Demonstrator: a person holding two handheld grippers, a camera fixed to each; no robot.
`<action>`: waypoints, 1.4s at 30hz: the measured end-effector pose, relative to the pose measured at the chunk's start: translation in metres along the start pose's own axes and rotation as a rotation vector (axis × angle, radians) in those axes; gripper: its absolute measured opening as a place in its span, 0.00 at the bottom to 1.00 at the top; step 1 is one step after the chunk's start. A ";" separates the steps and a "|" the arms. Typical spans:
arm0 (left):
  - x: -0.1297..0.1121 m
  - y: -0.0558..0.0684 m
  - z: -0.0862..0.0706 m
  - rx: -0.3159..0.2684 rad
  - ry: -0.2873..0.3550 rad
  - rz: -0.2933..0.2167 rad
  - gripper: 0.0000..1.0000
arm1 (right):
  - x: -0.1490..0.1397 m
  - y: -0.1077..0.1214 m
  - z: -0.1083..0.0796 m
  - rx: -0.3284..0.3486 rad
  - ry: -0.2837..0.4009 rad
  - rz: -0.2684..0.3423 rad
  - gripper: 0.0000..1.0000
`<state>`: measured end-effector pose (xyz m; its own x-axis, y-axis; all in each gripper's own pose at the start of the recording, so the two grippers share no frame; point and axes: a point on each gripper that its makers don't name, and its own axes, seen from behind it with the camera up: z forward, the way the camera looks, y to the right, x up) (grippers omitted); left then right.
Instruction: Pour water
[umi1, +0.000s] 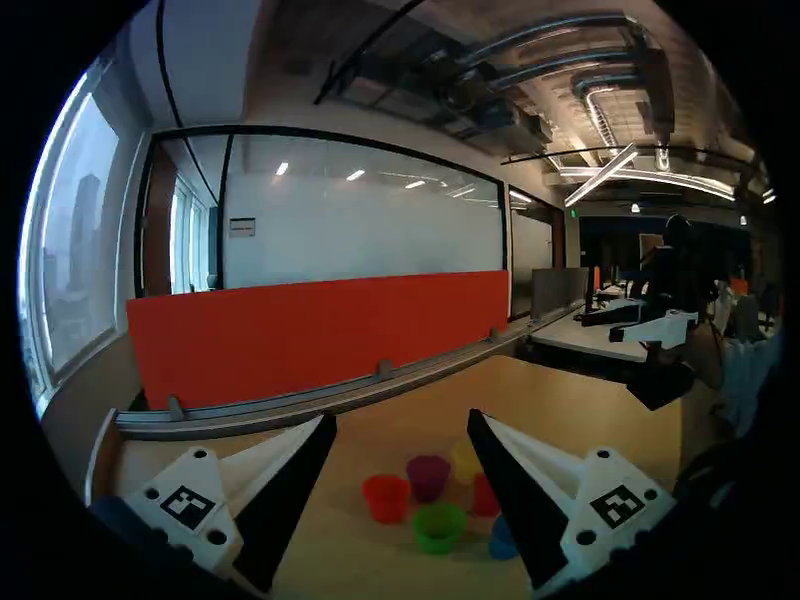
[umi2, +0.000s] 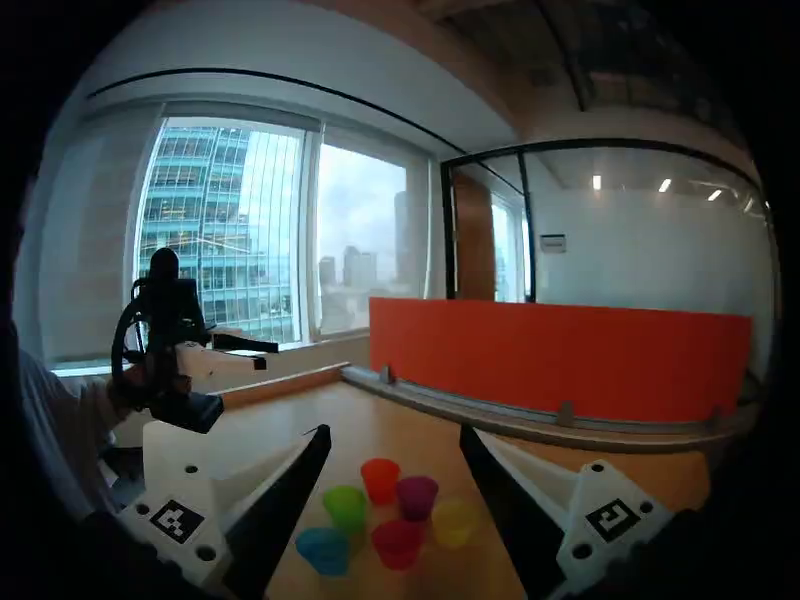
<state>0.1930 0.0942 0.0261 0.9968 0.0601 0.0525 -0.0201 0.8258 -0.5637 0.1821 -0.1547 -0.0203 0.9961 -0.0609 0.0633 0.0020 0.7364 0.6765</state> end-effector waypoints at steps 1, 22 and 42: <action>-0.001 0.002 0.000 -0.009 -0.004 0.002 0.97 | -0.001 -0.002 0.001 0.008 -0.005 -0.004 1.00; -0.053 0.012 0.017 -0.107 -0.115 0.036 0.97 | -0.060 -0.043 0.002 0.160 -0.177 -0.122 1.00; -0.120 0.022 0.027 -0.167 -0.218 0.088 0.97 | -0.116 -0.063 0.016 0.228 -0.284 -0.145 1.00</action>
<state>0.0705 0.1205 0.0299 0.9512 0.2615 0.1637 -0.0744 0.7094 -0.7009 0.0650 -0.2049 -0.0587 0.9230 -0.3606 0.1341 0.0892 0.5396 0.8372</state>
